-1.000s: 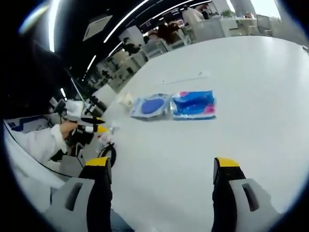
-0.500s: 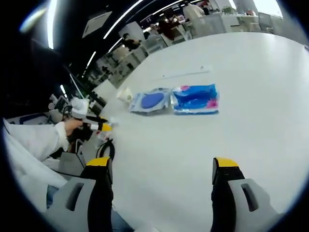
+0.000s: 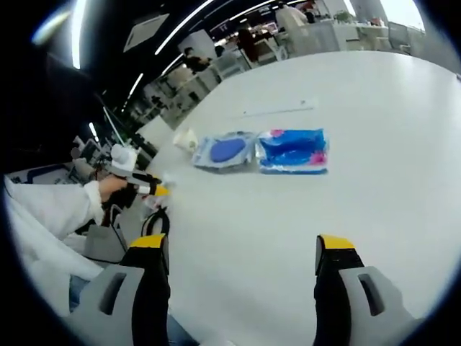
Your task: Arrange the tabletop items into an orderly group along one side of the table until the central work area is clear of visible clutter.
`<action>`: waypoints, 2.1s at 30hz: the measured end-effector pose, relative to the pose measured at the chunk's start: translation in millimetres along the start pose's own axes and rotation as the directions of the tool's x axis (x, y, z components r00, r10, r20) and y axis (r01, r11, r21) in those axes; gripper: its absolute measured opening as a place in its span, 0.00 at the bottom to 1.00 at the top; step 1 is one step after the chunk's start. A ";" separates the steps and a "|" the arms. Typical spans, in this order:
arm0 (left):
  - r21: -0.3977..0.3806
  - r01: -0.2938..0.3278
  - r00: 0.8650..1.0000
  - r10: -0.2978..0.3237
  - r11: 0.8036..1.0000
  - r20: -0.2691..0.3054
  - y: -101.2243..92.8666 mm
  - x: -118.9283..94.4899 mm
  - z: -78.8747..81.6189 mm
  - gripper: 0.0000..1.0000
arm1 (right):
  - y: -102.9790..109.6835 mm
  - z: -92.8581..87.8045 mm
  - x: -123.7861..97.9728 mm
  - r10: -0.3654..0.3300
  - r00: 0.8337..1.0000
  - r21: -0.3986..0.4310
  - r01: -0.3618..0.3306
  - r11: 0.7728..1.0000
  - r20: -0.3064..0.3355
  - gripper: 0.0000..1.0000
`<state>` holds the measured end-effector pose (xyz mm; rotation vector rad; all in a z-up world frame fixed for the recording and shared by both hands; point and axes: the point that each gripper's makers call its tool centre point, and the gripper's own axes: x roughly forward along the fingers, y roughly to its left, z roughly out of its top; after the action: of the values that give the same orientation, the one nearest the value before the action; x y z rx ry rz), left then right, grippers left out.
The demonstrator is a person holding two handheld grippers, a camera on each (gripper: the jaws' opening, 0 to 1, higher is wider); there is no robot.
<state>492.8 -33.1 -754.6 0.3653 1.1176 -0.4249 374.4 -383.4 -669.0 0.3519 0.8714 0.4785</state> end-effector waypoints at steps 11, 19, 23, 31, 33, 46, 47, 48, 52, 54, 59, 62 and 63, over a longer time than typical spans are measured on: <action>-0.020 0.020 0.999 -0.019 1.000 0.032 3.0 0.0 0.8 0.43 | -0.7 -4.0 -2.9 -0.008 1.000 0.011 0.008 1.000 0.005 0.81; -0.062 0.038 0.997 -0.033 0.997 0.071 3.4 -1.3 2.7 0.42 | -6.8 -3.7 -10.4 -0.021 0.999 0.028 0.020 0.999 0.024 0.81; -0.077 0.042 0.997 -0.037 0.996 0.068 3.9 -1.5 3.1 0.43 | -8.6 -5.5 -10.4 -0.023 0.999 0.036 0.022 0.999 0.025 0.81; -0.104 0.079 0.996 -0.074 0.991 0.052 -0.3 -0.2 3.1 0.44 | -8.4 -8.0 -8.4 -0.020 1.000 0.035 0.020 0.999 0.016 0.81; -0.113 0.077 0.996 -0.071 0.991 0.056 -1.1 0.5 4.4 0.44 | -7.1 -7.7 -7.9 -0.017 1.000 0.037 0.017 0.999 0.015 0.81; -0.079 0.066 0.997 -0.062 0.995 0.051 -3.1 10.2 16.5 0.38 | -3.9 -8.5 -5.0 -0.011 1.000 0.033 0.011 0.999 0.003 0.81; -0.075 0.058 0.997 -0.055 0.995 0.051 -2.8 11.1 17.2 0.37 | -4.2 -8.3 -5.3 -0.012 1.000 0.033 0.011 0.999 0.003 0.81; -0.072 0.054 0.997 -0.051 0.996 0.051 -2.9 11.8 17.8 0.37 | -4.7 -8.5 -5.4 -0.012 1.000 0.035 0.012 0.999 0.003 0.81; -0.062 0.038 0.997 -0.034 0.997 0.063 -1.3 13.1 22.2 0.31 | -5.2 -10.3 -5.2 -0.015 1.000 0.039 0.015 0.999 -0.001 0.81; -0.069 0.026 0.997 -0.021 0.997 0.071 -0.8 11.2 25.1 0.28 | -4.6 -10.2 -5.1 -0.014 1.000 0.041 0.014 0.999 0.001 0.80; -0.044 0.006 0.997 -0.002 0.999 0.077 -0.1 5.5 23.9 0.23 | -4.4 -7.9 -5.0 -0.012 1.000 0.053 0.011 0.999 0.014 0.80; -0.076 0.031 0.995 -0.023 0.997 0.093 0.8 -0.7 23.4 0.21 | -5.7 -8.4 -5.0 -0.012 1.000 0.055 0.012 0.998 0.013 0.80; -0.090 0.038 0.995 -0.029 0.995 0.099 -0.1 -5.5 23.2 0.21 | -5.9 -8.3 -5.1 -0.012 1.000 0.056 0.012 0.998 0.014 0.80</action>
<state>508.8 -43.7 -740.4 0.2424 1.0458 -0.4154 366.5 -390.2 -673.6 0.4008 0.8740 0.4406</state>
